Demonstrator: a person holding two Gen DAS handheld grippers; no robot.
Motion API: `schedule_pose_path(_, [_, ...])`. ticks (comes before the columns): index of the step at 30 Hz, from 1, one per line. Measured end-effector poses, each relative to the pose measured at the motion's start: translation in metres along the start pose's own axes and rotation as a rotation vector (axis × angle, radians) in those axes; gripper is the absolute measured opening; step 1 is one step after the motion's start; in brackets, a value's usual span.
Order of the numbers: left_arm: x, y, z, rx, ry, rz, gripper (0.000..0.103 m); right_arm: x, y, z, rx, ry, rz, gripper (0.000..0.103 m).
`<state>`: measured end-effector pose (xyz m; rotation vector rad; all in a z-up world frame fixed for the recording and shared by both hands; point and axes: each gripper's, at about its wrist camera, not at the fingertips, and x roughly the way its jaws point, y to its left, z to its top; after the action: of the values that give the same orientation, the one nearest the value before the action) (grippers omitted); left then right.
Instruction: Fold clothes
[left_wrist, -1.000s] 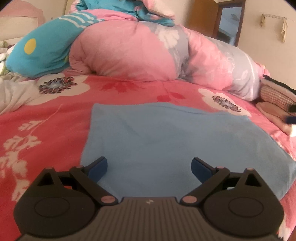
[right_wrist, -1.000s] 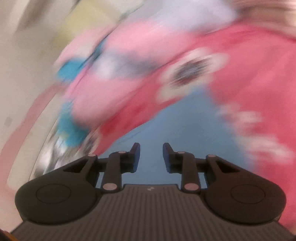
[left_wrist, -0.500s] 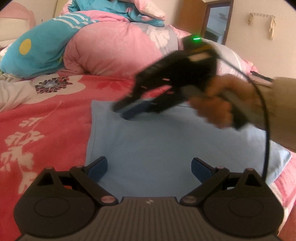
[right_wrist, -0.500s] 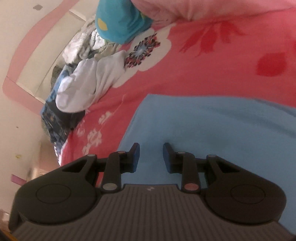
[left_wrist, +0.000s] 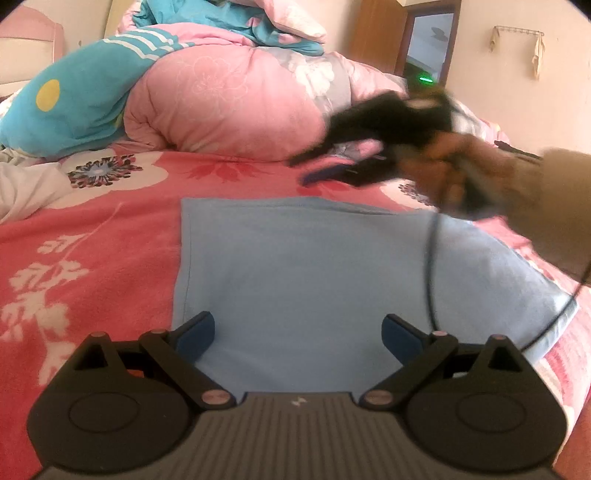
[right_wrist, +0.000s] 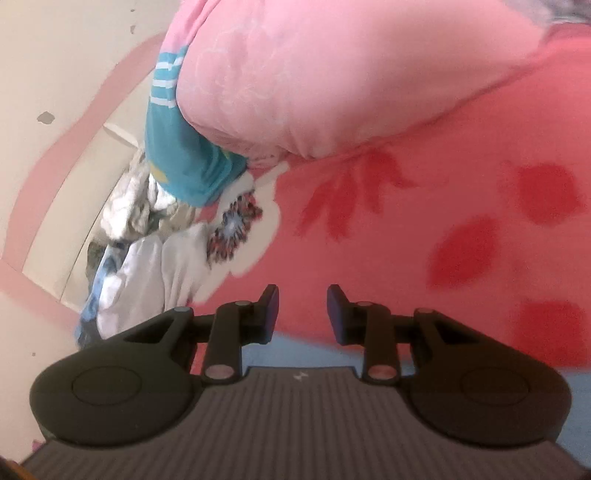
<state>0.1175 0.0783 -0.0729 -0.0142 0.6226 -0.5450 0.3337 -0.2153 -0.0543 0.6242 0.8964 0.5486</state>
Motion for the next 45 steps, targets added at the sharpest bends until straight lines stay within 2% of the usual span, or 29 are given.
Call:
schedule_pose_path(2, [0.000, -0.001, -0.001, 0.001, -0.003, 0.004, 0.098, -0.028, -0.009, -0.009, 0.008, 0.027, -0.007, 0.029])
schedule_pose_path(6, [0.003, -0.002, -0.003, 0.019, -0.016, 0.012, 0.098, -0.062, -0.039, -0.026, 0.069, 0.017, -0.044, 0.029])
schedule_pose_path(14, [-0.006, 0.001, 0.006, -0.028, -0.033, 0.003, 0.098, -0.115, -0.101, -0.021, 0.314, -0.356, -0.187, 0.029])
schedule_pose_path(16, [-0.014, 0.002, 0.009, -0.032, -0.060, 0.000, 0.098, -0.136, -0.095, -0.029, 0.289, -0.326, -0.132, 0.029])
schedule_pose_path(20, [-0.024, 0.002, 0.016, -0.033, -0.112, -0.012, 0.098, -0.168, -0.081, -0.048, 0.196, -0.231, -0.156, 0.030])
schedule_pose_path(23, [-0.016, -0.009, 0.021, 0.022, -0.114, -0.036, 0.098, -0.184, -0.097, -0.057, 0.227, -0.226, -0.183, 0.030])
schedule_pose_path(25, [-0.005, -0.017, 0.020, 0.043, -0.084, -0.041, 0.098, -0.191, -0.117, -0.059, 0.280, -0.238, -0.226, 0.030])
schedule_pose_path(27, [0.007, -0.025, 0.020, 0.063, -0.054, -0.045, 0.098, -0.195, -0.143, -0.054, 0.367, -0.284, -0.272, 0.029])
schedule_pose_path(28, [0.012, -0.027, 0.020, 0.065, -0.042, -0.044, 0.098, -0.202, -0.158, -0.055, 0.409, -0.339, -0.266, 0.028])
schedule_pose_path(32, [0.025, -0.029, 0.020, 0.048, -0.016, -0.023, 0.098, -0.238, -0.175, -0.051, 0.448, -0.543, -0.382, 0.031])
schedule_pose_path(34, [0.030, -0.027, 0.020, 0.025, 0.003, -0.017, 0.098, -0.255, -0.177, -0.057, 0.486, -0.572, -0.384, 0.031])
schedule_pose_path(38, [0.036, -0.024, 0.020, -0.001, 0.022, -0.004, 0.098, -0.272, -0.154, -0.087, 0.435, -0.511, -0.302, 0.031])
schedule_pose_path(42, [0.038, -0.029, 0.019, 0.020, 0.026, 0.019, 0.098, -0.268, -0.122, -0.135, 0.392, -0.401, -0.187, 0.031])
schedule_pose_path(43, [0.039, -0.030, 0.019, 0.023, 0.027, 0.022, 0.098, -0.267, -0.116, -0.148, 0.381, -0.376, -0.173, 0.031])
schedule_pose_path(45, [0.039, -0.032, 0.019, 0.029, 0.030, 0.028, 0.099, -0.277, -0.118, -0.171, 0.393, -0.414, -0.225, 0.031])
